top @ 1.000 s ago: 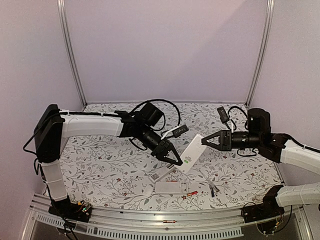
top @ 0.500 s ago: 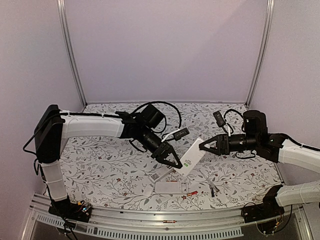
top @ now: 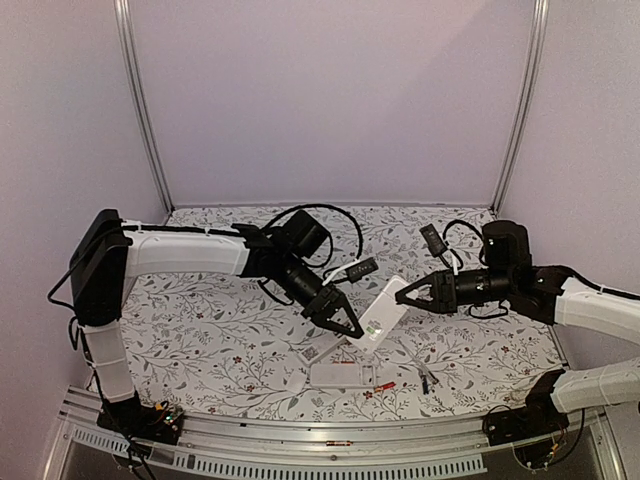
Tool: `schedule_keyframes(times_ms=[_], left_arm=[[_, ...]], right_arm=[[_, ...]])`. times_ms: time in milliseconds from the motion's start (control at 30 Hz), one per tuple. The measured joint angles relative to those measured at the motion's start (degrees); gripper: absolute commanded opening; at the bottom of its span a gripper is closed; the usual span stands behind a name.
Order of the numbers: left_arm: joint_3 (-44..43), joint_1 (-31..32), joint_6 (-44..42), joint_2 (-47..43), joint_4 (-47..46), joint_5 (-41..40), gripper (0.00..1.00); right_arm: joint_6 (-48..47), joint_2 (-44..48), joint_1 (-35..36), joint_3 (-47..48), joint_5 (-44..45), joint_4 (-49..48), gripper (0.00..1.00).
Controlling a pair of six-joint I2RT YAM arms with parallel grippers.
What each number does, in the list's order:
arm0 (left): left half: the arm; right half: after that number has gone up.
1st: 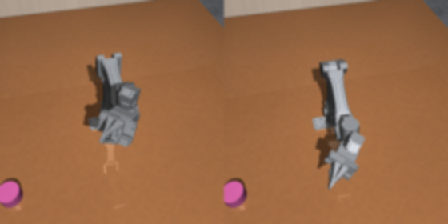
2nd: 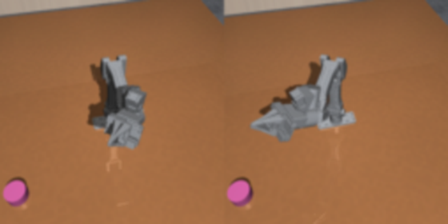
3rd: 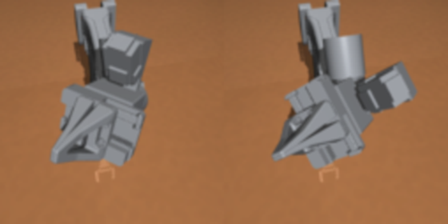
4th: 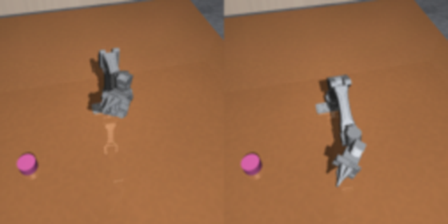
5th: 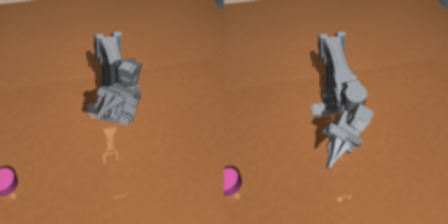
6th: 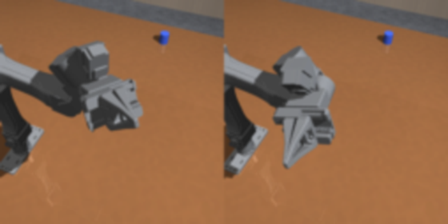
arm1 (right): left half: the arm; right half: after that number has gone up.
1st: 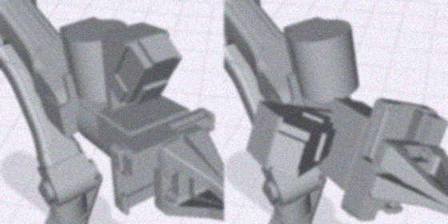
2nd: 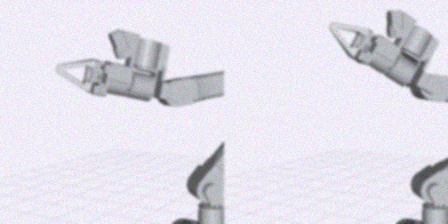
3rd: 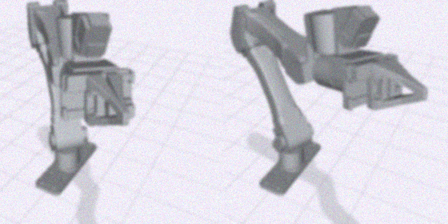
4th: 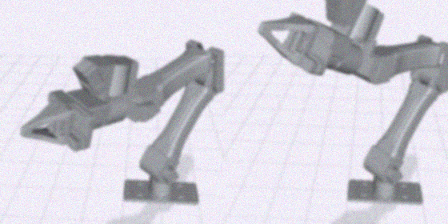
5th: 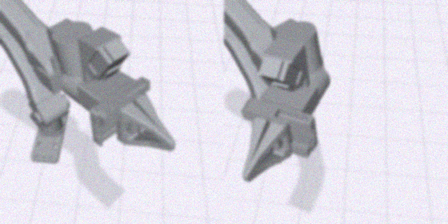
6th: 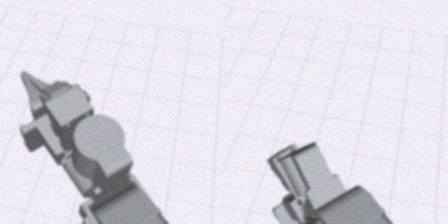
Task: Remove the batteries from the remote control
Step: Remove the battery cover from the remote control.
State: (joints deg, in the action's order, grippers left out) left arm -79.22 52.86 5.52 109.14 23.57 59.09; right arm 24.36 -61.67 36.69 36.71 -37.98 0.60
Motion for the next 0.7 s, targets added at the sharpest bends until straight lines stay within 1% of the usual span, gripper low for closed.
schedule_keyframes(times_ms=[100,167,200,233,333,433,633,700], left_arm=[[0.0,-0.1,-1.9,0.3,0.0,1.0,0.0],[0.0,-0.1,-2.3,0.3,-0.2,1.2,0.0],[0.0,-0.2,-2.3,0.3,-0.2,1.2,0.0],[0.0,-0.2,-2.3,0.3,-0.2,1.2,0.0],[0.0,-0.2,-2.3,0.3,-0.2,1.4,0.0],[0.0,-0.3,-1.9,0.3,-0.4,1.5,0.0],[0.0,-0.3,0.1,0.3,-1.0,0.0,0.0],[0.0,-0.3,0.3,0.3,-1.1,-0.1,0.0]], right_arm=[[0.3,0.3,0.0,0.4,-1.0,-0.2,0.05],[0.7,0.5,0.1,0.5,-0.5,-0.2,0.03],[1.1,0.6,0.1,0.5,-0.3,-0.2,0.04],[1.4,0.6,0.1,0.5,-0.1,-0.3,0.07],[2.4,0.5,0.1,0.5,-0.1,-0.6,0.19],[3.3,0.5,-0.1,0.5,0.2,-0.7,0.26],[4.5,0.4,-0.8,0.4,2.8,-0.5,0.27],[4.8,0.5,-0.9,0.4,3.0,-0.5,0.25]])
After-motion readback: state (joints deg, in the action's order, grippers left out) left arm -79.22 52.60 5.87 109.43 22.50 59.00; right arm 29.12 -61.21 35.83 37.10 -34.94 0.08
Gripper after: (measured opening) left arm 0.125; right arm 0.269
